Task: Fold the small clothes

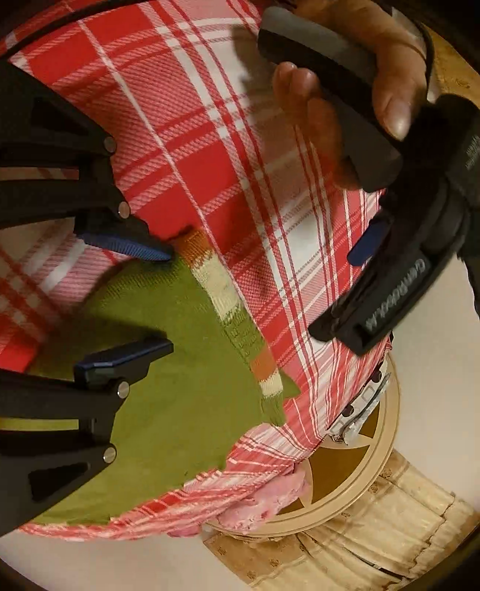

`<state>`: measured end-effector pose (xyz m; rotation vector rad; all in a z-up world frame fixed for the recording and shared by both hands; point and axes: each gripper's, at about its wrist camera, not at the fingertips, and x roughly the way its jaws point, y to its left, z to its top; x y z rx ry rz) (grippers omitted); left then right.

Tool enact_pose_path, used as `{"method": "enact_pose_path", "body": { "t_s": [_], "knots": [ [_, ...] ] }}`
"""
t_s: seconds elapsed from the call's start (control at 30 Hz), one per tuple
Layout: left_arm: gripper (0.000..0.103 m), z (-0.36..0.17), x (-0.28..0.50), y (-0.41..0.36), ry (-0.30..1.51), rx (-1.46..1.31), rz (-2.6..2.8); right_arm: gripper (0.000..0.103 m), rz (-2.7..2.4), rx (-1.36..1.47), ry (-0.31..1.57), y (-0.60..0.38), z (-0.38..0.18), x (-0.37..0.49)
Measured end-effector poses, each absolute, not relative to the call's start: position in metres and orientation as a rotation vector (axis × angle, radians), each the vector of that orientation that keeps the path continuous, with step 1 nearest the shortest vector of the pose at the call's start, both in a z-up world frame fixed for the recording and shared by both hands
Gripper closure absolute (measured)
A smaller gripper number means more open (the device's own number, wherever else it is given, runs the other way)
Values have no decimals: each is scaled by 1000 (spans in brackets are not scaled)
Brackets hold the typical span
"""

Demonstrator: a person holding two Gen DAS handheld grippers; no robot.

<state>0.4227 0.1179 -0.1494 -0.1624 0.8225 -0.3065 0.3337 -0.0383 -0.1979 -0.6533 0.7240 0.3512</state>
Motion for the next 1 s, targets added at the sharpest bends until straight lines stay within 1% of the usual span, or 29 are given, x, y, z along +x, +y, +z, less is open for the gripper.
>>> {"method": "enact_pose_path", "body": {
  "t_s": [0.37,0.4,0.43,0.63,0.7,0.77,0.83,0.87,0.9,0.93,1.0],
  "knots": [
    [8,-156,467,79,852,-144,-398,58,388,-698,699,-32,-201,330],
    [8,-156,469,77,847,-141,-402,59,391,-696,699,-32,-200,330],
    [8,-156,472,74,841,-134,-402,63,400,-691,701,-32,-200,329],
    [9,-161,487,69,834,-163,-430,68,440,-647,725,-37,-199,336],
    [10,-164,491,65,840,-157,-432,71,451,-629,734,-39,-198,338],
    [12,-167,494,62,849,-149,-436,79,455,-617,738,-41,-196,340],
    [19,-167,496,59,858,-148,-451,80,458,-613,741,-43,-197,341],
    [22,-168,498,58,864,-147,-449,83,460,-614,742,-42,-197,342],
    [32,-169,500,58,874,-148,-446,86,463,-613,744,-42,-197,342],
    [54,-171,503,58,889,-165,-463,88,468,-611,745,-42,-196,342],
    [79,-174,506,58,915,-199,-516,91,476,-605,748,-45,-193,343]
  ]
}}
